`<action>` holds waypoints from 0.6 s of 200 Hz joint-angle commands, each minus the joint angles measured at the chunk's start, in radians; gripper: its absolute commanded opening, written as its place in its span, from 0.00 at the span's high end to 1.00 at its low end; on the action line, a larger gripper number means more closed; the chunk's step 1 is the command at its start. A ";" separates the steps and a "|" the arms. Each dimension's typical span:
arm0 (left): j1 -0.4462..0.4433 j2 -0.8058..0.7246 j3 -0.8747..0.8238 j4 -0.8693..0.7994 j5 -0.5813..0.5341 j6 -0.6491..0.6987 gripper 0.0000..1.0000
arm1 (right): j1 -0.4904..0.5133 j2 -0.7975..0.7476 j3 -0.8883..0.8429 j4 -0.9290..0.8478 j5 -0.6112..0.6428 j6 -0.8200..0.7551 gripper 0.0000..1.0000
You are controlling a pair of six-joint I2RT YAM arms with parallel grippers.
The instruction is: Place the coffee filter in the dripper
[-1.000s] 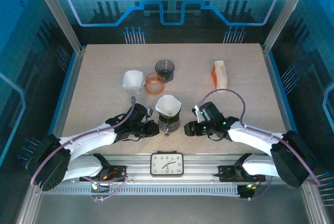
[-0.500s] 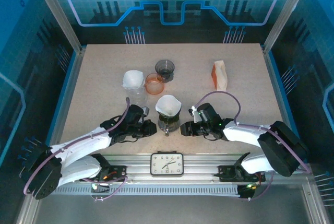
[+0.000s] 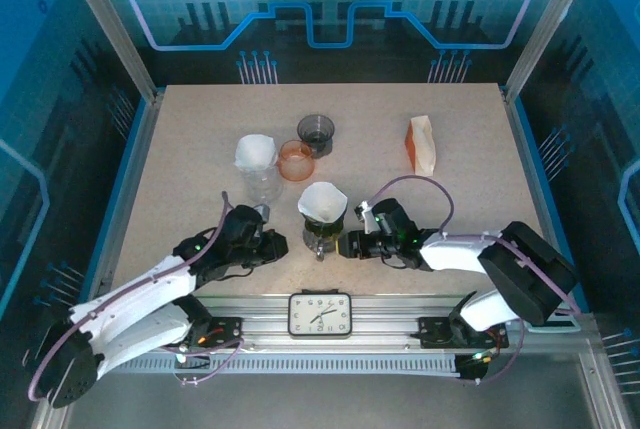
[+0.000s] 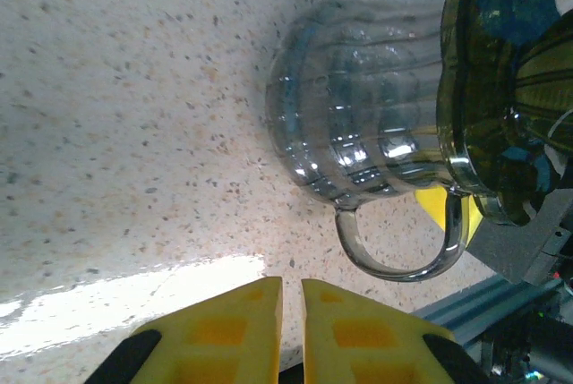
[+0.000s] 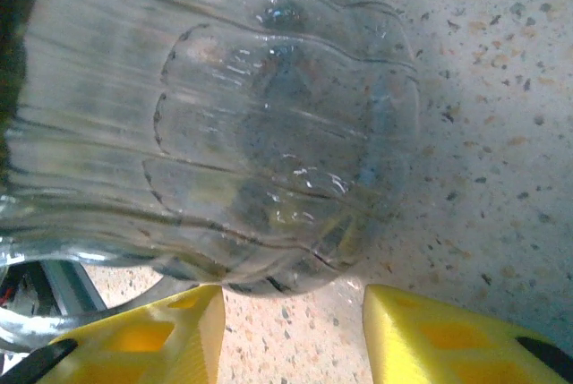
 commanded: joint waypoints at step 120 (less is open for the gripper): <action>0.008 -0.152 0.023 -0.179 -0.129 -0.004 0.82 | 0.015 0.182 0.113 0.214 0.038 0.060 0.58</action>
